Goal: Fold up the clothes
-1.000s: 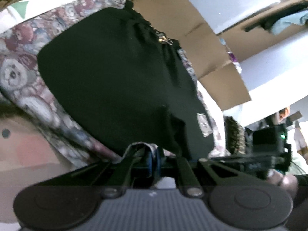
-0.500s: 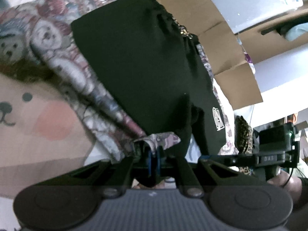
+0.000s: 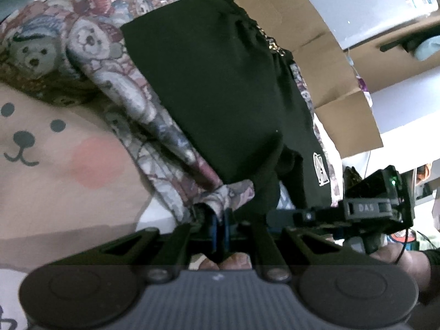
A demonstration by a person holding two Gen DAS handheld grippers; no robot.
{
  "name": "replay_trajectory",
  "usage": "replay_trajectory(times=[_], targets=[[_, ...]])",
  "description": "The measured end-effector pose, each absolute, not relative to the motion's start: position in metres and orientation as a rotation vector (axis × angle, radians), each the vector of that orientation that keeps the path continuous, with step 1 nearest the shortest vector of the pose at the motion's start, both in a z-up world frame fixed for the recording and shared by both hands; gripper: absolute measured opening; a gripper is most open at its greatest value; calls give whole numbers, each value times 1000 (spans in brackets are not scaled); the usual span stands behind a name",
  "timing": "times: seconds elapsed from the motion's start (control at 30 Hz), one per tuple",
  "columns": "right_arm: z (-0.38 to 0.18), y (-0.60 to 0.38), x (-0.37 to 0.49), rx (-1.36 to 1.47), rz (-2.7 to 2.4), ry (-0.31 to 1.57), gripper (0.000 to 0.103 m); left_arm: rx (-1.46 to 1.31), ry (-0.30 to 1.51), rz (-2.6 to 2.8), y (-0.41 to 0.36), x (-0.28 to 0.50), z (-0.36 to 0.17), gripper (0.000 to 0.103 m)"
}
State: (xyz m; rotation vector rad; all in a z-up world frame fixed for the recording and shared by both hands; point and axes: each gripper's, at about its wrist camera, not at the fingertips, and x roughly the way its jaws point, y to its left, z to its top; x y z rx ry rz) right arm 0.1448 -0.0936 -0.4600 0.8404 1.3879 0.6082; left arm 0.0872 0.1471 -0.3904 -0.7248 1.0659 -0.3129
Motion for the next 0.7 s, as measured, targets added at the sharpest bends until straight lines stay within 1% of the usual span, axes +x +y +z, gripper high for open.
replay_trajectory(times=[0.33, 0.5, 0.53, 0.57, 0.6, 0.7], targets=[[-474, -81, 153, 906, 601, 1380, 43, -757, 1067, -312, 148, 83, -395, 5], [-484, -77, 148, 961, 592, 1415, 34, -771, 1058, -299, 156, 81, -394, 5], [-485, -79, 146, 964, 588, 1417, 30, -774, 1057, -296, 158, 81, -394, 5], [-486, -81, 145, 966, 581, 1419, 17, -774, 1058, -299, 158, 80, -394, 5], [-487, -82, 144, 970, 574, 1420, 7, -772, 1063, -307, 158, 80, -394, 5], [-488, -85, 144, 983, 575, 1415, 1, -791, 1076, -324, 158, 79, -392, 8]])
